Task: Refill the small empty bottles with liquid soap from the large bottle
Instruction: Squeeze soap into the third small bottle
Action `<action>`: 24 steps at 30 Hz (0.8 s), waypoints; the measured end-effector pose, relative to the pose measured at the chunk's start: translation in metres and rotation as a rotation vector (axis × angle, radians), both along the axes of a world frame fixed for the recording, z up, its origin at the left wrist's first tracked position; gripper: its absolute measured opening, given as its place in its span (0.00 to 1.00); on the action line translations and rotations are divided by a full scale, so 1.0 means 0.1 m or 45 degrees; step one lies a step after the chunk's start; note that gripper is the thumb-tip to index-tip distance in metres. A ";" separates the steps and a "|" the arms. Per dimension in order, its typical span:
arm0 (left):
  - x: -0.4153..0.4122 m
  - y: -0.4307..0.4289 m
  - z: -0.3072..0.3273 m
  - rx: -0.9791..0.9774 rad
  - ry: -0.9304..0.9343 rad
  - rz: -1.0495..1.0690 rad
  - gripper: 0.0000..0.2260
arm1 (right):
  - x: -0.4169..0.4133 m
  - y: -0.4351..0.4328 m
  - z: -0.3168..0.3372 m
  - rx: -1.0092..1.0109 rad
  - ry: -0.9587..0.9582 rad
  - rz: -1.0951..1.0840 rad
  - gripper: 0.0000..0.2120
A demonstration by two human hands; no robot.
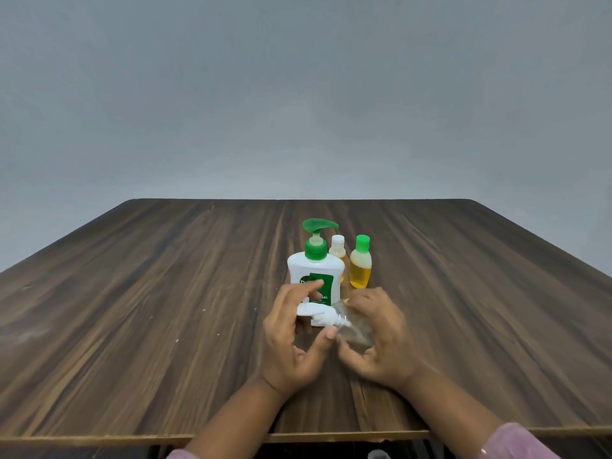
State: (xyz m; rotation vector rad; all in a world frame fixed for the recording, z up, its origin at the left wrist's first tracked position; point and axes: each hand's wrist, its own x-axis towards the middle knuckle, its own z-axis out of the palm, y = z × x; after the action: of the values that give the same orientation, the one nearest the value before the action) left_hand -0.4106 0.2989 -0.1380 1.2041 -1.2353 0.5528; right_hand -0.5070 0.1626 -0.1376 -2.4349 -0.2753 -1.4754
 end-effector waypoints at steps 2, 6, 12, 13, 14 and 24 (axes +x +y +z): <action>0.02 0.00 0.00 -0.012 -0.010 -0.016 0.15 | 0.01 -0.01 0.00 -0.017 -0.003 0.025 0.22; 0.06 -0.02 -0.02 -0.019 0.013 0.014 0.10 | 0.02 -0.04 -0.04 -0.012 0.008 0.025 0.22; 0.10 -0.02 -0.07 0.029 0.093 0.125 0.12 | 0.03 -0.10 -0.10 -0.141 -0.010 -0.069 0.20; 0.09 -0.01 -0.06 0.031 0.118 0.125 0.13 | 0.03 -0.10 -0.10 -0.189 -0.045 -0.101 0.19; 0.08 -0.01 -0.04 0.022 0.147 0.122 0.13 | 0.03 -0.09 -0.08 -0.231 -0.073 -0.133 0.16; 0.09 -0.03 -0.03 -0.026 0.098 0.157 0.14 | -0.06 0.00 0.00 0.094 0.049 -0.004 0.21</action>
State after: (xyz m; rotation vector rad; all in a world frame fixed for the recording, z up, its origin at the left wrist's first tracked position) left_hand -0.4012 0.2958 -0.1406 1.2785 -1.0935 0.6027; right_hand -0.5134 0.1623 -0.1378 -2.4036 -0.2050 -1.4130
